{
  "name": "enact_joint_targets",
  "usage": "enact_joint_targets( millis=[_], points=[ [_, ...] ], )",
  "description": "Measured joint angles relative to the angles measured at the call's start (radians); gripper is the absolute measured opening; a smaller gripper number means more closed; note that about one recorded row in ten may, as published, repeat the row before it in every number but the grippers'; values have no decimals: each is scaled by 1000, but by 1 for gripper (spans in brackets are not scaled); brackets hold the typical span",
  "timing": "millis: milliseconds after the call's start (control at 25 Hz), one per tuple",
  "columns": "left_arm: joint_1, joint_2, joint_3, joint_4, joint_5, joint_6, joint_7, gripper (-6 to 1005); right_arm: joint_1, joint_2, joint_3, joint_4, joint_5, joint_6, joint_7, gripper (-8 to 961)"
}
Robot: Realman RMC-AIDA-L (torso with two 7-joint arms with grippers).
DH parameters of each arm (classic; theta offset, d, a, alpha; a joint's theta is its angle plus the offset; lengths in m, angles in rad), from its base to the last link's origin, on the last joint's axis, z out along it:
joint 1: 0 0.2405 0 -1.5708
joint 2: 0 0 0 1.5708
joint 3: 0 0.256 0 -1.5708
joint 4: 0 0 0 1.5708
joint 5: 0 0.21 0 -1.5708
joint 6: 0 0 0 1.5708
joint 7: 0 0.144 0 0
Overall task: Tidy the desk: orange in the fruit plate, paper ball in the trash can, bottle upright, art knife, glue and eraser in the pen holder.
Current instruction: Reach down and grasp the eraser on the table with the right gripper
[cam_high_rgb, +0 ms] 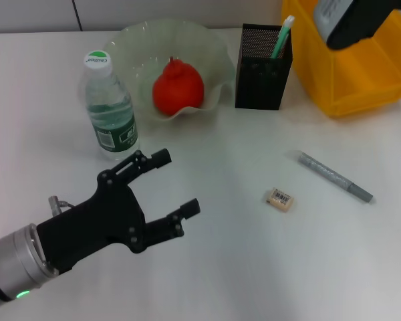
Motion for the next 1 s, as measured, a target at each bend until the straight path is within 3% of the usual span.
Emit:
enact_joint_targets(
  millis=[160,200,240,280,360,400,640,680,760,800,840,880,920,960,1000],
  points=[
    [2,2,28,3,0,-13,-6,864,0,0,-6,1,2,-16,231,636],
    [5,4,41,8,1,-26,-18,864,4,0,-8,0,2,-34,394,636],
    [5,4,41,8,1,-26,-18,864,4,0,-8,0,2,-34,394,636],
    [7,6,49,10,1,-34,-26,864,14,-2,-8,-7,2,-65,581,636],
    [10,10,68,22,1,-50,-43,864,19,-4,-8,-11,3,-79,656,636],
    [17,12,84,45,1,-65,-62,864,30,-8,-12,-28,3,-124,807,635],
    [35,11,126,125,0,-116,-140,864,44,-10,-20,-108,115,-290,963,635],
    [35,13,129,136,0,-127,-149,864,58,-16,-8,-142,232,-393,959,635],
    [35,14,130,141,0,-133,-153,864,70,-20,10,-157,295,-464,945,634],
    [35,18,130,154,6,-144,-163,864,99,-26,75,-178,414,-628,896,634],
    [35,18,130,154,6,-144,-163,864,99,-26,75,-178,414,-628,896,634],
    [36,21,130,164,14,-148,-168,864,130,-22,191,-188,537,-837,820,634],
    [36,21,130,164,14,-148,-168,864,148,-17,257,-188,578,-947,788,634],
    [36,22,129,167,19,-149,-170,864,148,-17,257,-188,578,-947,788,634],
    [37,24,125,169,21,-151,-168,864,182,-14,370,-184,613,-1142,767,634]
  ],
)
